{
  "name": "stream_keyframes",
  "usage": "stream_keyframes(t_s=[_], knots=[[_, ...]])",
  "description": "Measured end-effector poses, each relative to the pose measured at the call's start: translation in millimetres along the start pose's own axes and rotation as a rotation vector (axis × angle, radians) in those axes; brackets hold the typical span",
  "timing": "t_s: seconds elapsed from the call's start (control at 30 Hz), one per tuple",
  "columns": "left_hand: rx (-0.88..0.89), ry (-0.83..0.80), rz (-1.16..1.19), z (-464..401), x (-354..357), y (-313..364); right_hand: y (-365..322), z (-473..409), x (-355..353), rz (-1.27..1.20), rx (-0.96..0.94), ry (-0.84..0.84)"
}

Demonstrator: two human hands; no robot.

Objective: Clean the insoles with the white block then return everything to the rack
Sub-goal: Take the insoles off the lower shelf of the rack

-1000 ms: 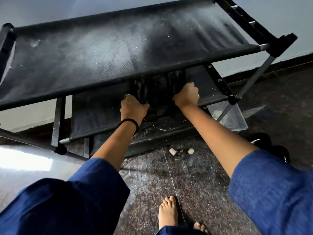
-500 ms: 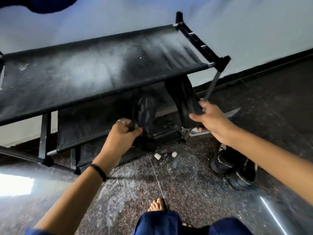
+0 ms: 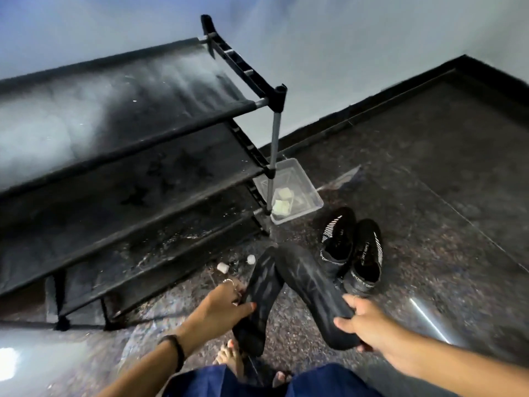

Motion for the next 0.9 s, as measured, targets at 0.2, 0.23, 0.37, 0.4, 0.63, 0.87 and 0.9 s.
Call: stream_keyframes(t_s=[0.2,0.23,0.37,0.4,0.63,0.87,0.9], knots=[[-0.046,0.043,-0.112,-86.5,37.4,-15.1,16.5,-65.5,22.0,-0.184,0.06,0.04],[-0.049,0.054,-0.118,-100.7,42.7,-17.4,17.4,-77.6,26.0,-0.221,0.069,0.048],[-0.085,0.067,-0.096,-147.0,64.2,-32.8,25.2,-125.7,40.6,-0.35,0.097,0.096],[-0.091,0.06,-0.1,-156.5,69.4,-38.8,28.6,-136.4,45.0,-0.374,0.104,0.099],[-0.118,0.095,-0.031,-204.1,98.6,-87.2,50.4,-183.4,68.9,-0.44,0.128,0.122],[-0.205,0.115,-0.017,-227.4,122.5,-133.3,78.0,-202.7,82.2,-0.399,0.168,0.112],[-0.213,0.117,-0.006,-228.1,125.1,-137.6,81.7,-203.7,82.8,-0.391,0.175,0.11]])
Point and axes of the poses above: each hand's wrist, its own z-axis away from the middle knuckle, its own x-axis out of the palm, y = z × x, the point moved 4 cm from there along -z, towards the middle knuckle, and after that the axes turned 1 degree about -x, right-handed, at the moved point
